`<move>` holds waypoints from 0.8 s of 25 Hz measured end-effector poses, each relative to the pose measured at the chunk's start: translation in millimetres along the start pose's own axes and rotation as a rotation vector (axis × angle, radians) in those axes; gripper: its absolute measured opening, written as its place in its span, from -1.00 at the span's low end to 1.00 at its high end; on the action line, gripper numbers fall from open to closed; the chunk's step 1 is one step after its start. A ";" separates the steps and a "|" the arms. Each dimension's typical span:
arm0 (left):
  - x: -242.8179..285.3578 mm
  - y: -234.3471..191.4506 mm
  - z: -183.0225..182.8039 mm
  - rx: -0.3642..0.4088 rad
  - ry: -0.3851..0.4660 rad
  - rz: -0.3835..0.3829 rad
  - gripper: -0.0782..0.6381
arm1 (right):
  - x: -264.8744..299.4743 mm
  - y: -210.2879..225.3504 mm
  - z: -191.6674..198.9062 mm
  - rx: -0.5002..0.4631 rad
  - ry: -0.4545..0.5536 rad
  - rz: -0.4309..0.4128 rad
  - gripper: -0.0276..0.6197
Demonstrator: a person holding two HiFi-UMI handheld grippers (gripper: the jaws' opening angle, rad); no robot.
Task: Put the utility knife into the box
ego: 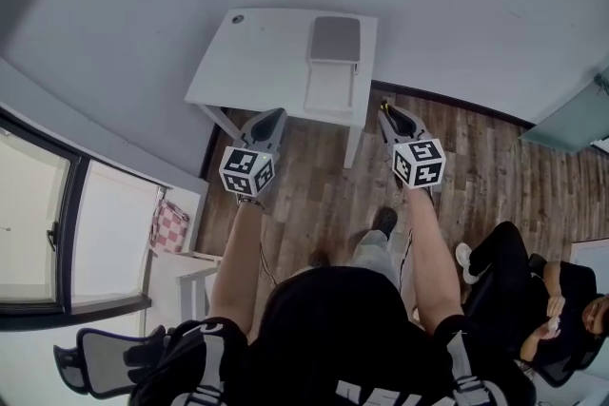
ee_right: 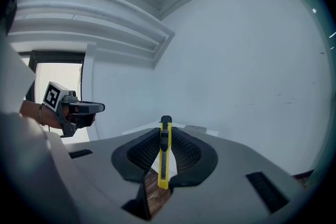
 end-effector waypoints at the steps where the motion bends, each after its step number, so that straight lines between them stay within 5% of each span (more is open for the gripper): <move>1: 6.7 -1.0 -1.3 -0.001 -0.001 -0.007 -0.72 | 4.8 7.0 -1.7 -0.001 -0.001 -0.007 -0.66; 20: 114.2 -9.6 -16.5 -0.018 -0.024 -0.155 -0.72 | 103.1 121.5 -22.7 -0.015 -0.031 -0.180 -0.66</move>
Point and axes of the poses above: the fingertips, and each gripper's own axes: x forward along the fingers, y to its right, z out of its underside, the point moved 8 cm from there along -x, backward along the fingers
